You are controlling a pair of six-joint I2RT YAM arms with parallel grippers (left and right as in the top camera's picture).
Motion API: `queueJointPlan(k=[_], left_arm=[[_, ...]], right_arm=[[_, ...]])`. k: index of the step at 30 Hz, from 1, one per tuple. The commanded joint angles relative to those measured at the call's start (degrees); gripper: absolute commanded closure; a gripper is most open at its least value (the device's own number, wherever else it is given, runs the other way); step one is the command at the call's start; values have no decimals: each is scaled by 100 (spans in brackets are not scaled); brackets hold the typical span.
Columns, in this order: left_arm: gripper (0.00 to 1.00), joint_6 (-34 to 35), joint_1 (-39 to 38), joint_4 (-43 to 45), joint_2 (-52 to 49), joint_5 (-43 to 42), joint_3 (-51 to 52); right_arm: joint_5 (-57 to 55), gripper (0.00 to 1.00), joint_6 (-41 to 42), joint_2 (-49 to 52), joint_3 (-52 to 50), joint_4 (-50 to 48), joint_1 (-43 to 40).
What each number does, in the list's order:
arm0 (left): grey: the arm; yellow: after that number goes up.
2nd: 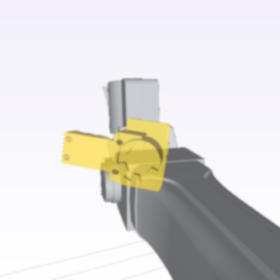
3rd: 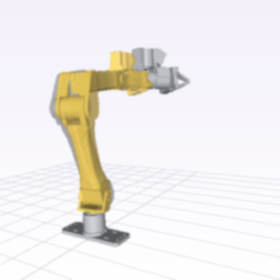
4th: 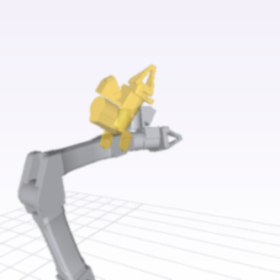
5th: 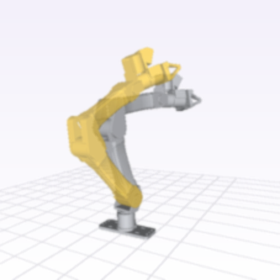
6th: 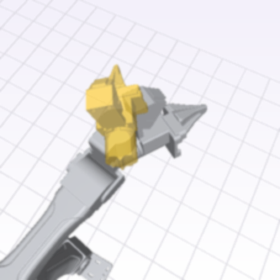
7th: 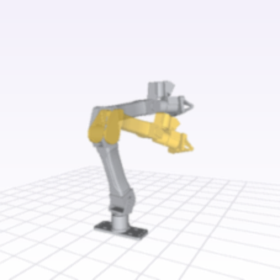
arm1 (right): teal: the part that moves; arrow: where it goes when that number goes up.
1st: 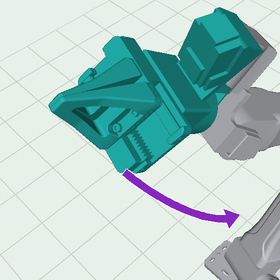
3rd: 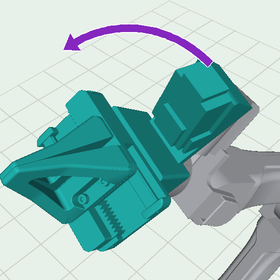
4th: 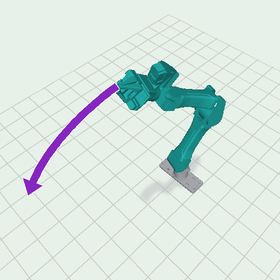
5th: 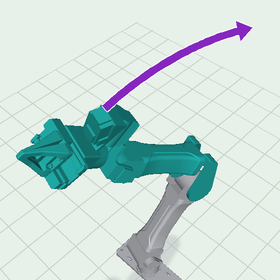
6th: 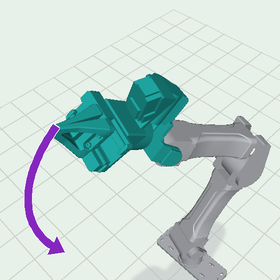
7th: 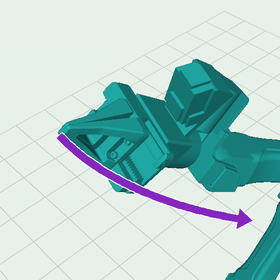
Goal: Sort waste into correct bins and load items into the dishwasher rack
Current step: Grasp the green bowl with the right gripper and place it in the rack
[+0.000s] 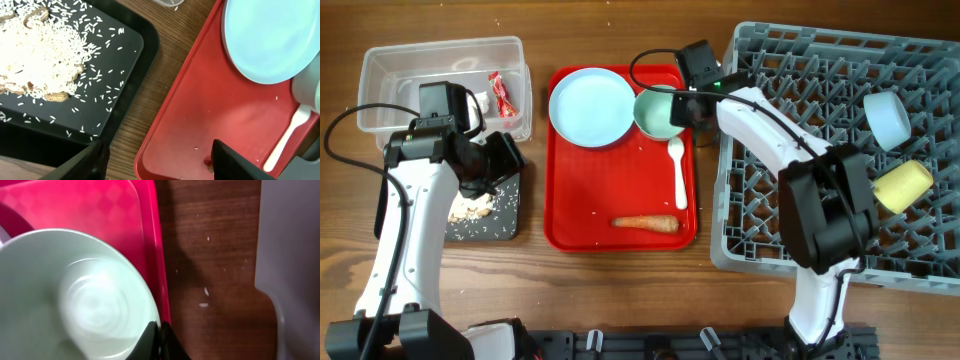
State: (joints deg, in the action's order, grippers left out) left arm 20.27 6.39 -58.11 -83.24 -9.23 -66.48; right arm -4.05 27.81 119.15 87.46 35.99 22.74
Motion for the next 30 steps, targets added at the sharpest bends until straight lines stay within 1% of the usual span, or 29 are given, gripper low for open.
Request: queueJointPlan(k=[1,5,6,8,9,13,15,17,24,26,28,30], left_arm=[[34,-7,22,-7,72,13,-26],[34,-7,22,-7,72,13,-26],[33,-7,22,-7,72,13,-26],[34,-9,22,-7,72,13,-26],[34,-9,22,-7,72,13,-26],[34,-11,22,-4,72,15,-26],[34,-9,22,-2,72,13,-26],[34,-11,22,-2,72,13,-26],[34,-11,22,-2,72,15,-26],[34,-11,22,-2,72,15,-26],[34,-9,22,-2,72,13,-26],[34,-9,22,0,72,15,-26]], right_arm=[[-214,96,-243,-649,-15,87,7],[-566,96,-540,-1467,-15,111,-70],[-752,96,-562,-1681,-15,155,-136],[-1294,96,-861,-2057,-15,256,-293],[-1703,96,-1019,-2194,-15,295,-372],[-4321,96,-1720,-2553,-15,402,-734],[-5978,96,-1733,-2549,-17,431,-920],[-6741,96,-1735,-2485,-17,389,-1145],[-6773,96,-1733,-2006,-17,352,-2138],[-6771,96,-1757,-1801,-17,326,-2288],[-6749,96,-2197,-1460,-17,22,-2358],[-6743,96,-2448,-1250,-17,-345,-2345]])
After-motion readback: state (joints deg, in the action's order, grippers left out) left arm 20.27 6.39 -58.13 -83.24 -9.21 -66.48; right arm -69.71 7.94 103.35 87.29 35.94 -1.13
